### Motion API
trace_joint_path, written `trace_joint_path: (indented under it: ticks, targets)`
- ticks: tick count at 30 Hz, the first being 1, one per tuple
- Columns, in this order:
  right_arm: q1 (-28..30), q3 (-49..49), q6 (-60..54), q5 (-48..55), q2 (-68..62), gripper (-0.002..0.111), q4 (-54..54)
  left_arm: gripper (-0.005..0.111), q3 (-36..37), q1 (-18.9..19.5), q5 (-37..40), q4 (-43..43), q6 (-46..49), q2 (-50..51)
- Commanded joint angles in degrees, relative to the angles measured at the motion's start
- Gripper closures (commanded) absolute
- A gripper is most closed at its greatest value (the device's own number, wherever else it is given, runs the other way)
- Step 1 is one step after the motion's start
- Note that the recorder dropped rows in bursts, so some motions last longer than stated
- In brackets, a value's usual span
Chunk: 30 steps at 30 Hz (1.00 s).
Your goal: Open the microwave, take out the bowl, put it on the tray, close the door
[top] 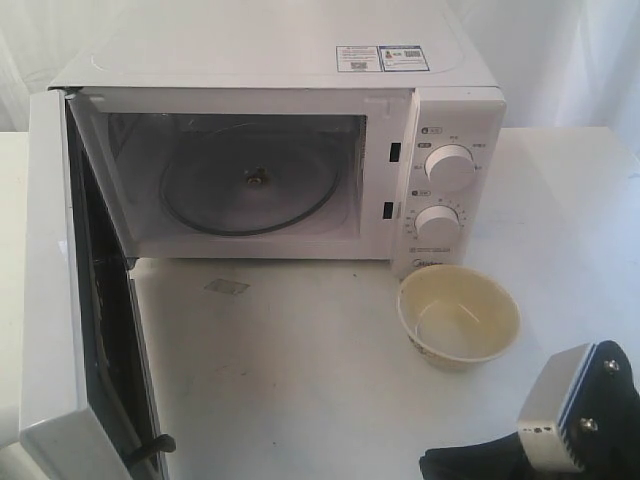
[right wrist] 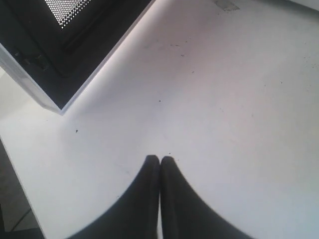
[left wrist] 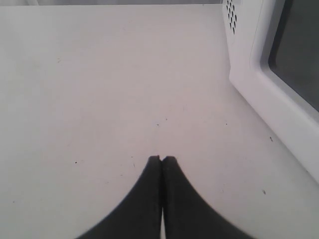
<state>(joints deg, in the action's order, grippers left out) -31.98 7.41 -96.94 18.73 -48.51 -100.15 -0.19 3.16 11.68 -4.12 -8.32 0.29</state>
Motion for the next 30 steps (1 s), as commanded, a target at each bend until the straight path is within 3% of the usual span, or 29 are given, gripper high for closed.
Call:
trace_joint_path:
  ticks: [1, 16, 19, 21, 23, 26, 30]
  targets:
    - [0.0, -0.2, -0.3, 0.0, 0.4, 0.108, 0.2, 0.107, 0.2, 0.1, -0.1, 0.1, -0.3, -0.3]
    - [0.0, -0.2, -0.4, 0.7, 0.4, 0.108, 0.2, 0.107, 0.2, 0.1, -0.9, 0.1, -0.3, -0.3]
    - [0.0, -0.2, -0.4, 0.7, 0.4, 0.108, 0.2, 0.107, 0.2, 0.1, -12.1, 0.7, -2.1, -0.3]
    - [0.0, -0.2, -0.6, 0.7, 0.4, 0.108, 0.2, 0.107, 0.2, 0.1, -21.9, 3.6, -10.0, -0.3]
    - [0.0, -0.2, -0.6, 0.7, 0.4, 0.108, 0.2, 0.107, -2.5, 0.1, -24.7, 3.6, -12.6, -0.3]
    - [0.0, -0.2, -0.8, 0.7, 0.4, 0.108, 0.2, 0.107, -13.4, 0.1, -17.6, 3.6, -12.7, 3.5]
    - [0.0, -0.2, -1.8, 0.7, 0.4, 0.108, 0.2, 0.107, -28.6, 0.1, 2.8, 3.6, -12.0, 16.8]
